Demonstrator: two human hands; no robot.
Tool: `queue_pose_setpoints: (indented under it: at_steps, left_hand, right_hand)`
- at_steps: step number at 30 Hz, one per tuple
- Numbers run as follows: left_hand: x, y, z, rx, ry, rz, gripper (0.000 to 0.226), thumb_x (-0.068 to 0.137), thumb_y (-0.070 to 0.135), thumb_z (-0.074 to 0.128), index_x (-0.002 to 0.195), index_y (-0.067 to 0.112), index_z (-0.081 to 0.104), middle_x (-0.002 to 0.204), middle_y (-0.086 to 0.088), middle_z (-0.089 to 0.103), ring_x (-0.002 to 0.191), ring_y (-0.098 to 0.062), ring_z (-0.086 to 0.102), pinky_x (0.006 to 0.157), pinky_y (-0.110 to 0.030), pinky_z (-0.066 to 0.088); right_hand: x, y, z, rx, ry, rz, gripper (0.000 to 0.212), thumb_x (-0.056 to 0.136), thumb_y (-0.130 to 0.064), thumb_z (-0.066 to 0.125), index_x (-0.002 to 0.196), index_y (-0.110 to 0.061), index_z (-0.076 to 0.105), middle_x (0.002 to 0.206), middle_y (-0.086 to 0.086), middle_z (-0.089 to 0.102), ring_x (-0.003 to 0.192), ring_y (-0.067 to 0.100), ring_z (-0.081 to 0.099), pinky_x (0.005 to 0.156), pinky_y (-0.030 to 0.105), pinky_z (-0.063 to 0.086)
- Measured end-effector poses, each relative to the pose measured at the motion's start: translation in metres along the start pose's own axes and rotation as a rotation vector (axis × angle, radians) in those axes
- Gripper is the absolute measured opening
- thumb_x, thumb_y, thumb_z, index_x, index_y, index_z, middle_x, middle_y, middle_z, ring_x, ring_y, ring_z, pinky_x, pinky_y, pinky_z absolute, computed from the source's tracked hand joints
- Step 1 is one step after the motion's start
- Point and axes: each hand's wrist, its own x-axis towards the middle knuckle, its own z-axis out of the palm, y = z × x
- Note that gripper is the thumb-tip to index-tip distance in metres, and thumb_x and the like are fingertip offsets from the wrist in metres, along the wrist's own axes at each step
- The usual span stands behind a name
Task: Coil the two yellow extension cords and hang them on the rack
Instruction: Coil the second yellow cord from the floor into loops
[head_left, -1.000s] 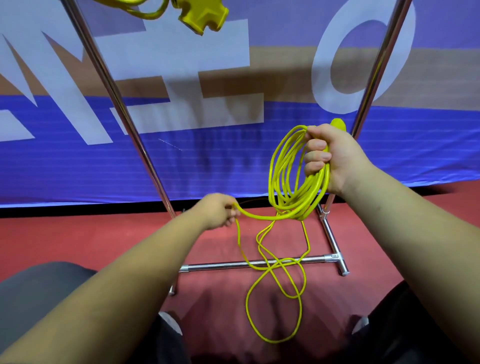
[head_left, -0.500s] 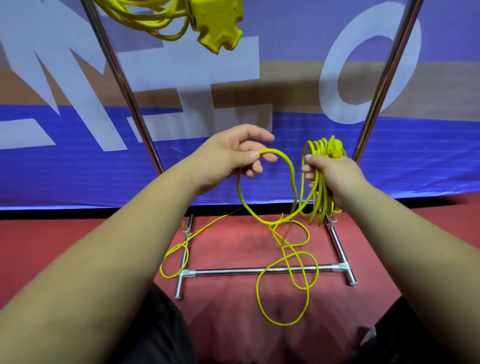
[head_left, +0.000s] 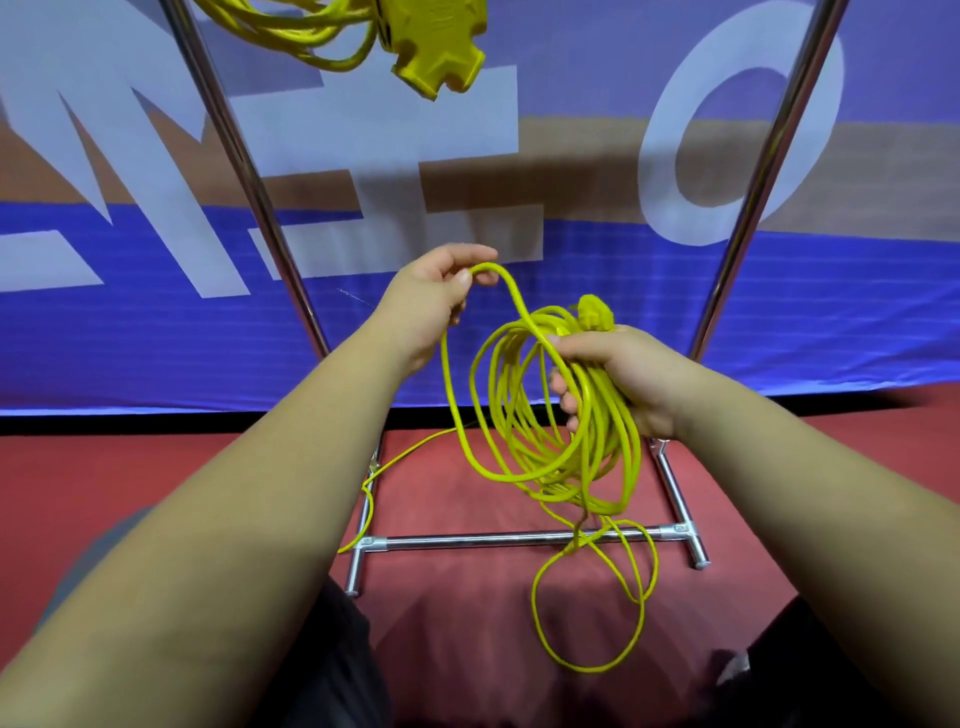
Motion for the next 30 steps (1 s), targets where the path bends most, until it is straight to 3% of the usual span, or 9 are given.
queue_pose_setpoints:
  at_steps: [4, 7, 9, 12, 15, 19, 25, 27, 30]
  left_hand:
    - [-0.004, -0.029, 0.003, 0.430, 0.008, 0.000, 0.036, 0.104, 0.005, 0.043, 0.113, 0.030, 0.068, 0.098, 0.006, 0.070, 0.066, 0.000, 0.053, 0.062, -0.028, 0.044]
    - [-0.008, -0.046, 0.018, 0.463, -0.050, -0.015, 0.029, 0.104, 0.008, 0.048, 0.110, 0.031, 0.064, 0.095, 0.009, 0.069, 0.085, -0.010, 0.064, 0.078, -0.037, 0.053]
    - [-0.011, -0.048, 0.025, 0.467, -0.109, -0.010, 0.026, 0.101, 0.005, 0.054, 0.109, 0.027, 0.065, 0.098, 0.012, 0.068, 0.091, 0.001, 0.064, 0.085, -0.032, 0.051]
    - [-0.012, -0.039, 0.027, 0.462, -0.246, 0.010, 0.047, 0.091, -0.005, 0.061, 0.128, 0.024, 0.063, 0.124, 0.010, 0.066, 0.115, -0.004, 0.060, 0.100, -0.024, 0.049]
    - [-0.011, -0.028, 0.030, 0.404, -0.371, 0.001, 0.075, 0.082, 0.010, 0.079, 0.148, 0.030, 0.049, 0.140, 0.012, 0.059, 0.131, -0.004, 0.054, 0.106, -0.025, 0.047]
    - [-0.013, -0.021, 0.038, 0.418, -0.396, 0.036, 0.086, 0.076, 0.025, 0.087, 0.149, 0.041, 0.045, 0.123, 0.014, 0.068, 0.110, -0.004, 0.066, 0.095, -0.028, 0.054]
    - [-0.016, -0.013, 0.040, 0.478, -0.352, 0.080, 0.026, 0.091, 0.019, 0.065, 0.109, 0.037, 0.060, 0.094, -0.003, 0.070, 0.083, -0.017, 0.066, 0.082, -0.047, 0.056]
    - [-0.018, -0.010, 0.043, 0.500, -0.333, 0.078, 0.014, 0.094, 0.019, 0.061, 0.099, 0.031, 0.057, 0.089, -0.009, 0.067, 0.072, -0.013, 0.056, 0.076, -0.047, 0.055]
    - [-0.021, -0.003, 0.042, 0.514, -0.345, 0.079, 0.013, 0.093, 0.014, 0.059, 0.096, 0.027, 0.054, 0.081, -0.004, 0.062, 0.069, -0.010, 0.051, 0.066, -0.037, 0.050]
  right_hand:
    - [0.006, -0.003, 0.001, 0.177, -0.056, -0.005, 0.030, 0.105, -0.043, 0.059, 0.085, -0.022, 0.059, 0.064, -0.003, 0.044, 0.041, 0.007, 0.037, 0.039, 0.022, 0.036]
    - [0.009, -0.006, -0.004, 0.217, -0.019, -0.021, 0.031, 0.101, -0.046, 0.065, 0.082, -0.021, 0.061, 0.062, -0.007, 0.038, 0.039, 0.004, 0.032, 0.036, 0.020, 0.029]
    - [0.009, -0.006, -0.007, 0.212, 0.014, -0.036, 0.029, 0.102, -0.036, 0.066, 0.076, -0.023, 0.066, 0.061, -0.006, 0.037, 0.039, 0.004, 0.032, 0.037, 0.020, 0.028]
    - [0.010, -0.007, -0.010, 0.181, 0.049, -0.039, 0.023, 0.104, -0.027, 0.063, 0.082, -0.021, 0.063, 0.059, -0.005, 0.040, 0.039, 0.006, 0.034, 0.037, 0.021, 0.031]
    - [0.010, -0.007, -0.011, 0.163, 0.019, -0.007, 0.023, 0.105, -0.025, 0.060, 0.083, -0.019, 0.058, 0.059, -0.005, 0.043, 0.039, 0.006, 0.034, 0.037, 0.020, 0.030]
    - [0.005, -0.008, -0.007, 0.171, -0.074, 0.054, 0.035, 0.105, -0.026, 0.056, 0.071, -0.019, 0.051, 0.054, -0.007, 0.034, 0.034, 0.004, 0.029, 0.035, 0.019, 0.025]
    - [-0.007, -0.015, -0.004, 0.131, -0.167, 0.074, 0.017, 0.090, -0.033, 0.069, 0.086, -0.019, 0.059, 0.051, -0.009, 0.030, 0.034, 0.003, 0.030, 0.036, 0.018, 0.024]
    - [-0.010, -0.017, -0.004, 0.072, -0.175, 0.079, 0.018, 0.091, -0.029, 0.070, 0.077, -0.021, 0.062, 0.051, -0.009, 0.030, 0.036, 0.004, 0.030, 0.038, 0.020, 0.026]
    - [-0.013, -0.019, -0.005, -0.067, -0.113, 0.074, 0.042, 0.099, -0.018, 0.067, 0.057, -0.024, 0.066, 0.053, -0.005, 0.031, 0.040, 0.009, 0.032, 0.048, 0.027, 0.036]
